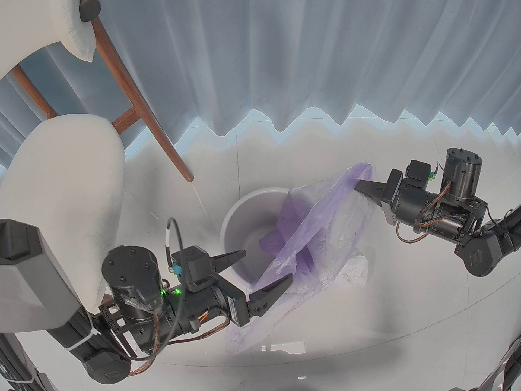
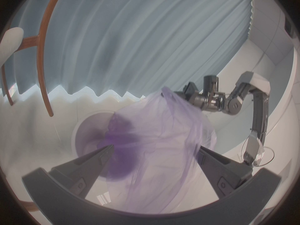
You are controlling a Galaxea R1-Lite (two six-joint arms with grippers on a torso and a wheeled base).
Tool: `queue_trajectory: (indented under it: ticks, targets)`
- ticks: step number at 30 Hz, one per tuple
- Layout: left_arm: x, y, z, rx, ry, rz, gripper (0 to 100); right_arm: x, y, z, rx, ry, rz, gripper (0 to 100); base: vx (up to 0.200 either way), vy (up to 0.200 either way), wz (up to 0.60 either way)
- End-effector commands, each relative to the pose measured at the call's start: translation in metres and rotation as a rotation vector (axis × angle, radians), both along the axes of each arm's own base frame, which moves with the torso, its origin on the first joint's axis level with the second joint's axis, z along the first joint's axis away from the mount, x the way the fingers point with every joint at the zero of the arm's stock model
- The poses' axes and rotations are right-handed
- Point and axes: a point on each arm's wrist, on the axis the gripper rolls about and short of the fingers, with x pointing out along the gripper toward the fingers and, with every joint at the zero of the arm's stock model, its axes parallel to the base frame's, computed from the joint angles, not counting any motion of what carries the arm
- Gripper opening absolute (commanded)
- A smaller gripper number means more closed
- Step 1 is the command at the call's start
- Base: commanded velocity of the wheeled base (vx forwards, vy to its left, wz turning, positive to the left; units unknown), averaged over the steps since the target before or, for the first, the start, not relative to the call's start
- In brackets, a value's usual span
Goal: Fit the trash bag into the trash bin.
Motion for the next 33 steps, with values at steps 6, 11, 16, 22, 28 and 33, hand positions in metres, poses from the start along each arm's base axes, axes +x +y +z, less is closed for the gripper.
queue_trajectory:
  ticks: [6, 11, 16, 22, 28, 33]
  targets:
    - [0.009, 0.003, -0.044, 0.121, 0.047, 0.019, 100, 0.001, 0.000, 0.006, 0.046, 0.017, -0.006, 0, 0.000, 0.000, 0.00]
    - [0.018, 0.007, -0.052, 0.133, 0.064, 0.049, 100, 0.000, 0.000, 0.005, 0.044, 0.022, -0.006, 0, 0.000, 0.000, 0.00]
    - [0.023, 0.005, -0.058, 0.136, 0.079, 0.051, 100, 0.001, 0.000, 0.005, 0.045, 0.020, -0.006, 0, 0.000, 0.000, 0.00]
    - [0.029, 0.001, -0.058, 0.118, 0.074, 0.057, 0, 0.003, 0.001, 0.001, 0.039, 0.028, -0.005, 0, 0.000, 0.000, 0.00]
    - [0.041, 0.011, -0.035, 0.007, 0.060, 0.108, 0, 0.010, -0.002, -0.008, 0.013, 0.039, -0.018, 0, 0.000, 0.000, 0.00]
    - [0.061, 0.019, -0.028, -0.037, 0.034, 0.166, 0, 0.031, -0.009, -0.017, -0.023, 0.019, -0.051, 0, 0.000, 0.000, 0.00]
